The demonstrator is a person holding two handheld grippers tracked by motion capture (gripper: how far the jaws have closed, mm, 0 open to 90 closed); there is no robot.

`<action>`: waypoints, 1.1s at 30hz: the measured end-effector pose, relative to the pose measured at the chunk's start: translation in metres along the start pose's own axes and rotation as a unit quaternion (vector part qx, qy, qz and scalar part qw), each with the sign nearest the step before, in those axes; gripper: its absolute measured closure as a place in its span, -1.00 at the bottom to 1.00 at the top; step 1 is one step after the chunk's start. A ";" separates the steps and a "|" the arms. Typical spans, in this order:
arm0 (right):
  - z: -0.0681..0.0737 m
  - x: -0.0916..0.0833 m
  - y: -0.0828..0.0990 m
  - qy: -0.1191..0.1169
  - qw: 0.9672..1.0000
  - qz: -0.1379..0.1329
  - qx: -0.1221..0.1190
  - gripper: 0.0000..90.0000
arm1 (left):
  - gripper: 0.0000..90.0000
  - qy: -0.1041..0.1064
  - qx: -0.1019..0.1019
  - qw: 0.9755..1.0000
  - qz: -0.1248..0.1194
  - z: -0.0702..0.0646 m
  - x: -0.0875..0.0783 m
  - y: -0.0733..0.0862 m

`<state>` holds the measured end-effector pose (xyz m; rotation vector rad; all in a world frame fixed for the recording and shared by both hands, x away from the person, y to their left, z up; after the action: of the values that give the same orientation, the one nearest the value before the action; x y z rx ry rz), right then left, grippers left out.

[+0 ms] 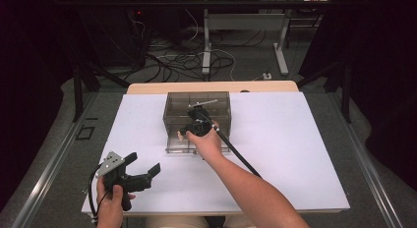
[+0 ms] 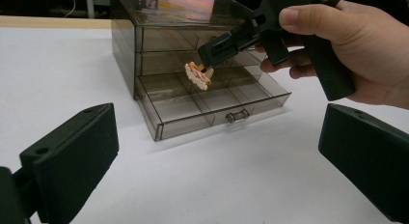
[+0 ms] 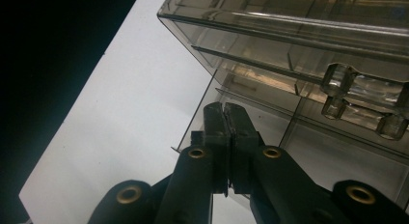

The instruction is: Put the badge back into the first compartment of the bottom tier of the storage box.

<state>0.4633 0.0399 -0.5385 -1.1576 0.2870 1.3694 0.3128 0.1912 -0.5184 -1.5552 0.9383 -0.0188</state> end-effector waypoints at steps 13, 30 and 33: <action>-0.004 0.012 0.002 0.009 1.000 0.007 -0.003 0.98 | -0.98 0.001 -0.001 1.000 -0.001 0.000 0.000 0.000; -0.005 0.020 0.006 0.018 1.000 0.014 -0.004 0.98 | -0.96 -0.002 -0.002 1.000 -0.001 0.001 -0.001 0.000; -0.005 0.021 0.006 0.019 1.000 0.015 -0.009 0.98 | -0.96 -0.002 -0.002 1.000 -0.001 0.001 -0.001 0.000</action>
<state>0.4660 0.0477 -0.5589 -1.1995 0.3215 1.3799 0.3128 0.1925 -0.5186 -1.5583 0.9338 -0.0147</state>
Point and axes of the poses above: each handheld gripper's, and its own axes: x roughly forward along the jaws, y roughly out of its underside, z roughly to its left, the point moved 7 cm from there along x, roughly forward along the jaws, and after that the axes turned 8 degrees about z, right-handed, at the moved point
